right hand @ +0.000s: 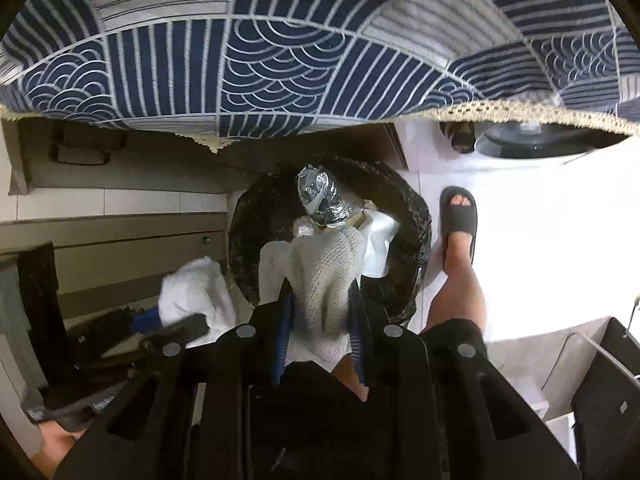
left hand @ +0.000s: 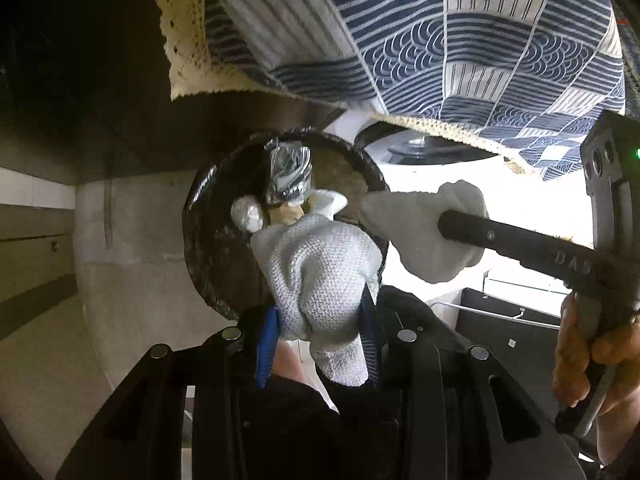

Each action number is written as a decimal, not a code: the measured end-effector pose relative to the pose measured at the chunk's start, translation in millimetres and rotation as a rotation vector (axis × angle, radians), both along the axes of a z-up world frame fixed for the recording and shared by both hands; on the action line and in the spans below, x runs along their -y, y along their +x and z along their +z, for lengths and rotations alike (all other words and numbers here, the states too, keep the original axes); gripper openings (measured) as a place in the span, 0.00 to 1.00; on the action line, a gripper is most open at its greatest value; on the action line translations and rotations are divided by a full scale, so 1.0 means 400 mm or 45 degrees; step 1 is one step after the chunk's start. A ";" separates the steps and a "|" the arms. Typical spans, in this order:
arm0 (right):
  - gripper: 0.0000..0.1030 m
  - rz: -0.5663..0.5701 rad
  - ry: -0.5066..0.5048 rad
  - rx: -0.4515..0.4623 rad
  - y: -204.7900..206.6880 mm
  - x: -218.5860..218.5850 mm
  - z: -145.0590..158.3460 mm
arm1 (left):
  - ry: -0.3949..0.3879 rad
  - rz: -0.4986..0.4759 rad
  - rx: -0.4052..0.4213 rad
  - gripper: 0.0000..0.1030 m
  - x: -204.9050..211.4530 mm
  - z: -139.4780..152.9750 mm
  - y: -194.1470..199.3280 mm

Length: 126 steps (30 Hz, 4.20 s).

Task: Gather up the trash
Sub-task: 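Open the left tool over the bin while the right tool opens to drop the towel, then move both open tools back up over the table, then grasp the clear plastic cup with the right tool while the left tool moves toward the tissue ball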

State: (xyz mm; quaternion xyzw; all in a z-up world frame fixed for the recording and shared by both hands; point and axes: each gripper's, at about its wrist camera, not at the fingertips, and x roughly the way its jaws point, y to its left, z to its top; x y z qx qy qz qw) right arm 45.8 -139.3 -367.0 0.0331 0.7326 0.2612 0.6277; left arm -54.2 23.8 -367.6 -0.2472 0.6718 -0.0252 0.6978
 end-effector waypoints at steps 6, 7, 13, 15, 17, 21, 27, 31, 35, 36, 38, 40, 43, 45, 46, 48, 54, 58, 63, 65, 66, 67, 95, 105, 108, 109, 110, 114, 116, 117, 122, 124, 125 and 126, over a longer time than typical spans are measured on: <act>0.31 0.001 0.005 -0.001 0.003 -0.013 -0.007 | -0.002 0.016 -0.028 0.34 -0.005 -0.017 -0.001; 0.32 -0.010 0.008 -0.007 0.006 -0.010 0.000 | 0.000 0.014 -0.032 0.35 -0.006 -0.017 -0.001; 0.49 -0.062 0.048 0.007 0.029 0.005 0.043 | -0.002 0.064 -0.038 0.64 -0.022 -0.014 0.012; 0.49 -0.066 0.048 0.019 0.035 0.010 0.054 | 0.005 0.078 -0.038 0.67 -0.030 -0.008 0.018; 0.49 -0.066 0.050 0.036 0.035 0.011 0.070 | 0.008 0.088 -0.031 0.67 -0.037 -0.002 0.019; 0.60 -0.074 0.059 0.062 0.039 0.026 0.102 | 0.025 0.098 -0.009 0.67 -0.042 0.019 0.028; 0.60 -0.104 0.077 0.100 0.041 0.054 0.136 | 0.047 0.074 0.038 0.67 -0.042 0.072 0.044; 0.67 -0.137 0.093 0.142 0.043 0.073 0.179 | 0.068 0.068 0.074 0.69 -0.049 0.112 0.049; 0.70 -0.153 0.113 0.203 0.045 0.091 0.232 | 0.094 0.083 0.139 0.75 -0.063 0.173 0.054; 0.70 -0.153 0.116 0.223 0.045 0.094 0.248 | 0.094 0.083 0.152 0.76 -0.066 0.187 0.057; 0.75 -0.152 0.120 0.257 0.047 0.101 0.278 | 0.101 0.081 0.192 0.76 -0.071 0.224 0.061; 0.75 -0.149 0.123 0.303 0.045 0.105 0.316 | 0.112 0.077 0.224 0.79 -0.073 0.258 0.065; 0.75 -0.144 0.132 0.368 0.045 0.110 0.378 | 0.128 0.094 0.284 0.81 -0.089 0.313 0.070; 0.76 -0.135 0.140 0.427 0.045 0.110 0.428 | 0.129 0.102 0.332 0.81 -0.100 0.357 0.074; 0.79 -0.132 0.140 0.453 0.045 0.110 0.446 | 0.133 0.099 0.350 0.81 -0.103 0.373 0.075; 0.87 -0.128 0.148 0.530 0.042 0.109 0.500 | 0.149 0.091 0.385 0.87 -0.110 0.408 0.080; 0.95 -0.126 0.160 0.721 0.035 0.103 0.619 | 0.198 0.084 0.512 0.93 -0.137 0.512 0.101; 0.95 -0.120 0.164 0.793 0.034 0.097 0.672 | 0.237 0.080 0.595 0.93 -0.140 0.573 0.118; 0.95 -0.122 0.167 0.863 0.039 0.093 0.727 | 0.265 0.063 0.664 0.93 -0.147 0.636 0.136; 0.95 -0.122 0.173 0.885 0.048 0.094 0.745 | 0.273 0.064 0.683 0.93 -0.152 0.653 0.146; 0.95 -0.119 0.174 0.889 0.054 0.093 0.750 | 0.277 0.066 0.693 0.93 -0.155 0.664 0.153; 0.95 -0.116 0.175 0.894 0.065 0.091 0.756 | 0.280 0.071 0.699 0.93 -0.156 0.670 0.158; 0.95 0.171 0.284 0.727 0.555 -0.037 0.635 | 0.423 0.289 0.580 0.93 -0.196 0.714 0.420; 0.95 0.314 0.387 0.643 0.632 -0.088 0.559 | 0.437 0.309 0.475 0.93 -0.193 0.668 0.491; 0.93 0.334 0.406 0.625 0.643 -0.095 0.542 | 0.436 0.314 0.455 0.93 -0.193 0.655 0.504; 0.91 0.334 0.412 0.619 0.646 -0.099 0.539 | 0.438 0.316 0.450 0.93 -0.193 0.652 0.507; 0.86 0.339 0.418 0.613 0.648 -0.102 0.536 | 0.436 0.317 0.444 0.93 -0.194 0.648 0.509; 0.63 0.369 0.412 0.629 0.649 -0.116 0.525 | 0.402 0.334 0.407 0.93 -0.202 0.629 0.522; 0.56 0.384 0.417 0.622 0.650 -0.120 0.523 | 0.399 0.324 0.405 0.93 -0.199 0.627 0.528; 0.56 0.385 0.423 0.622 0.651 -0.118 0.524 | 0.403 0.320 0.402 0.93 -0.197 0.627 0.532; 0.56 0.377 0.439 0.629 0.654 -0.101 0.532 | 0.402 0.296 0.404 0.93 -0.187 0.635 0.564; 0.56 0.365 0.447 0.638 0.658 -0.088 0.543 | 0.398 0.281 0.404 0.93 -0.181 0.640 0.586; 0.56 0.360 0.450 0.641 0.660 -0.081 0.548 | 0.398 0.275 0.405 0.93 -0.178 0.643 0.596; 0.56 0.357 0.451 0.646 0.661 -0.076 0.554 | 0.400 0.268 0.406 0.93 -0.174 0.645 0.607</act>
